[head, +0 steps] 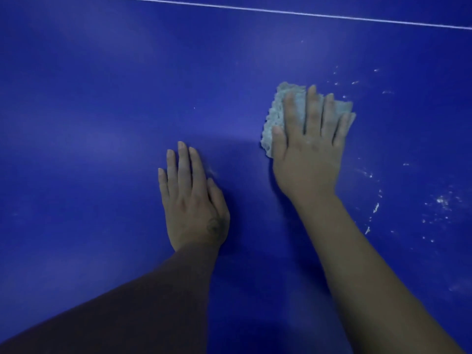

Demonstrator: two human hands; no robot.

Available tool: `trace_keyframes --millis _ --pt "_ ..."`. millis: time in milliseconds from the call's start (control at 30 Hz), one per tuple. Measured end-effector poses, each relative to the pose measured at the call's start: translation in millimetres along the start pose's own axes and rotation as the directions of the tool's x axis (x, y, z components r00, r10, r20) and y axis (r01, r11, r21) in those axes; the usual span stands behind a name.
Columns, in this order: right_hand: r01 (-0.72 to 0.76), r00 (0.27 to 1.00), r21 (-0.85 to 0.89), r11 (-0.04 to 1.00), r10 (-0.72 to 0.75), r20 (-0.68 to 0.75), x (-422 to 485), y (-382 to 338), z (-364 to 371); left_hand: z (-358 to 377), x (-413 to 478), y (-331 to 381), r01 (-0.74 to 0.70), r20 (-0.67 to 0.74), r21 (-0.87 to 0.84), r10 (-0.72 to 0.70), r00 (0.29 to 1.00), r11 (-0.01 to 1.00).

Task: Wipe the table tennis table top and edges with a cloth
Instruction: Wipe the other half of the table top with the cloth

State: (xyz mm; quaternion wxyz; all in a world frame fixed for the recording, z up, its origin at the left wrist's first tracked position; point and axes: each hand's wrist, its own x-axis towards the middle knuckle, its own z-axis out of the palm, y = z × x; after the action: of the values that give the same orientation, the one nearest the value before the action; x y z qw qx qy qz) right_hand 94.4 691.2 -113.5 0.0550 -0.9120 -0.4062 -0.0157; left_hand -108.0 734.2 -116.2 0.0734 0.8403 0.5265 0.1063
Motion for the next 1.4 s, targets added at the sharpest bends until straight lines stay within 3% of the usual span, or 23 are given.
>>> trace_keyframes --millis 100,233,300,400,500,633,700,867,967,1067,1200,1300,1400 --pt "0.090 0.995 0.022 0.996 -0.091 0.033 0.7 -43.9 4.6 2.3 -0.4 -1.5 0.000 0.001 0.006 0.000 1.000 1.000" --pt "0.332 0.943 0.118 0.936 -0.332 -0.024 25.2 -111.0 14.6 1.6 -0.2 -2.3 -0.009 0.000 -0.022 0.009 1.000 1.000" --pt "0.365 0.931 0.172 0.915 -0.357 -0.077 45.7 -120.8 19.0 1.1 -0.3 -1.9 -0.007 -0.005 -0.020 0.007 1.000 1.000" --pt "0.241 0.967 0.162 0.957 -0.224 -0.118 80.5 -89.0 26.8 1.4 -0.1 -0.3 -0.012 -0.003 0.000 0.012 1.000 1.000" --pt "0.007 0.997 0.082 0.997 -0.002 -0.071 89.9 -18.5 22.1 1.2 -0.5 -0.8 -0.003 0.006 -0.005 0.003 1.000 1.000" --pt "-0.199 0.980 0.037 0.979 0.199 -0.004 62.1 38.7 -0.4 1.6 -0.3 -0.4 -0.006 0.022 -0.001 0.006 1.000 1.000" --pt "-0.169 0.985 0.010 0.986 0.169 0.016 54.4 23.8 -3.7 2.1 -0.8 -0.7 -0.007 0.023 0.001 0.006 1.000 1.000" --pt "0.158 0.987 0.074 0.985 -0.159 0.008 73.8 -59.3 3.0 1.6 -0.9 -1.5 -0.015 0.033 0.023 0.014 0.999 1.000" --pt "0.202 0.977 0.079 0.976 -0.207 0.059 108.5 -52.8 4.9 0.9 -0.9 -0.1 -0.012 0.037 0.016 0.012 0.999 1.000" --pt "0.053 0.995 0.042 0.998 -0.056 0.078 124.0 7.6 0.4 0.7 -1.2 -0.3 -0.007 0.024 0.001 0.007 1.000 1.000" --pt "-0.212 0.977 0.038 0.976 0.211 0.039 72.7 78.9 -13.2 -0.3 -1.7 0.6 -0.004 0.010 -0.014 0.004 1.000 1.000" --pt "-0.286 0.958 0.017 0.958 0.285 0.044 24.8 71.4 -18.9 0.3 -2.0 0.5 -0.008 0.014 -0.015 0.008 1.000 1.000" --pt "-0.236 0.971 0.022 0.972 0.235 0.048 4.7 22.2 -13.1 1.8 -1.2 -0.4 -0.012 0.009 -0.007 0.012 1.000 1.000"
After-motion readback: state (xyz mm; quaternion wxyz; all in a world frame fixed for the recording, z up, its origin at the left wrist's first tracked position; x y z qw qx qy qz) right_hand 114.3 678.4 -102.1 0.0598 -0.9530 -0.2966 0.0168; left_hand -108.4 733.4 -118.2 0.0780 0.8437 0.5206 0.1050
